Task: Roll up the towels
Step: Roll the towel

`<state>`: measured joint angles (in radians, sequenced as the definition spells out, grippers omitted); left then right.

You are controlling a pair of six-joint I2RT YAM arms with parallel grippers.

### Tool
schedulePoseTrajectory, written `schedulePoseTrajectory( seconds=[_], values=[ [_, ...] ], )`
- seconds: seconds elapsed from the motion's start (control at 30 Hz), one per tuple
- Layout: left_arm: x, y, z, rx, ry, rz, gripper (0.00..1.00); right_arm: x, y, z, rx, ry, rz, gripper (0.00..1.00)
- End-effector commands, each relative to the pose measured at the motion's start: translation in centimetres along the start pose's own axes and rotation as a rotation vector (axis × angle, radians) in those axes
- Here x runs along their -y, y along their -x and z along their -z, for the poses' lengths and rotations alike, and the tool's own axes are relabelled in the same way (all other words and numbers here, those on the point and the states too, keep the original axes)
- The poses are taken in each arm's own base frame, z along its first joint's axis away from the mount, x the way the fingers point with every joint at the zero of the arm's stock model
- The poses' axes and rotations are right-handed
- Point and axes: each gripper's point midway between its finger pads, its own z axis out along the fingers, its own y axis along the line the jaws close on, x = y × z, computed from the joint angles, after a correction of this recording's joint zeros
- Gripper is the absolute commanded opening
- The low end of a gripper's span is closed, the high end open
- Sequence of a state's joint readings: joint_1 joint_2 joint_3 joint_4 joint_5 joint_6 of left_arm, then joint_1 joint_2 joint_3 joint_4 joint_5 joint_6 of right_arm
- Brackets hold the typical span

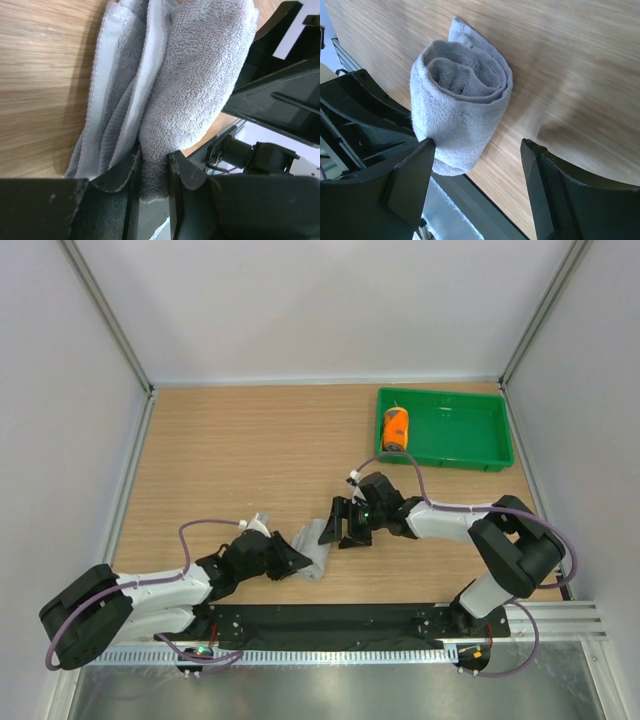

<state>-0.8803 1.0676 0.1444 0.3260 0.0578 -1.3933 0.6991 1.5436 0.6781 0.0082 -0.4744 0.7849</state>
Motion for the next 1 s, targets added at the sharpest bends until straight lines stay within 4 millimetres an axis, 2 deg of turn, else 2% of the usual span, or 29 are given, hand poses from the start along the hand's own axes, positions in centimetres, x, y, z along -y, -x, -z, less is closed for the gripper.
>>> schedulePoseTrajectory(
  seconds=[0.0,0.17,0.27,0.37,0.4,0.43,0.5,0.57,0.6,0.63,0.67,0.73,0.77,0.8,0.87,0.9,0.97],
  values=[
    [-3.2,-0.1,0.3,-0.007,0.110,0.035,0.09,-1.8,0.7,-1.1,0.027,0.089,0.024,0.77],
    [-3.3,-0.1,0.3,-0.014,0.109,0.048,0.12,-1.9,0.3,-2.7,0.016,0.110,0.030,0.77],
    [-3.4,-0.1,0.3,-0.015,0.108,0.048,0.13,-1.7,-0.1,-3.7,-0.001,0.115,0.021,0.68],
    [-3.5,0.0,0.3,-0.018,0.117,0.023,0.16,-1.6,-0.3,-4.3,-0.008,0.116,0.020,0.57],
    [-4.0,-0.1,0.4,-0.024,0.141,0.000,0.18,-1.5,-0.2,-4.3,-0.009,0.111,0.019,0.51],
    [-3.4,0.1,0.4,-0.023,0.138,-0.019,0.22,-1.4,-0.2,-4.4,-0.008,0.102,0.021,0.48],
    [-4.1,0.1,0.8,-0.037,0.201,-0.061,0.29,-1.3,0.0,-4.3,-0.007,0.083,0.026,0.40],
    [-3.3,0.7,1.2,-0.023,0.208,-0.121,0.36,-0.7,0.1,-4.2,-0.008,0.037,0.034,0.38],
    [-3.8,0.8,1.6,-0.027,0.242,-0.139,0.41,-0.3,-0.1,-4.0,-0.020,0.008,0.030,0.37],
    [-3.6,1.3,1.8,-0.008,0.245,-0.176,0.43,-0.4,0.2,-4.0,-0.015,-0.004,0.033,0.37],
    [-2.4,1.7,2.0,0.004,0.238,-0.205,0.45,-0.1,0.5,-3.9,-0.007,-0.026,0.046,0.37],
    [-3.0,2.6,2.9,0.029,0.307,-0.281,0.47,0.0,0.5,-3.6,-0.020,-0.063,0.045,0.36],
    [-2.6,2.7,3.2,0.031,0.310,-0.314,0.48,0.2,0.6,-3.5,-0.021,-0.079,0.055,0.36],
    [-1.1,3.3,3.5,0.051,0.290,-0.344,0.49,0.7,0.5,-3.2,-0.035,-0.125,0.047,0.36],
    [-0.6,3.9,4.2,0.074,0.309,-0.448,0.50,1.0,0.6,-3.0,-0.038,-0.161,0.059,0.35],
    [1.0,4.3,4.5,0.094,0.287,-0.482,0.50,1.7,0.4,-2.7,-0.046,-0.201,0.053,0.35],
    [1.8,5.0,5.1,0.134,0.304,-0.571,0.52,1.4,0.7,-2.6,-0.048,-0.217,0.065,0.35]
  ],
)
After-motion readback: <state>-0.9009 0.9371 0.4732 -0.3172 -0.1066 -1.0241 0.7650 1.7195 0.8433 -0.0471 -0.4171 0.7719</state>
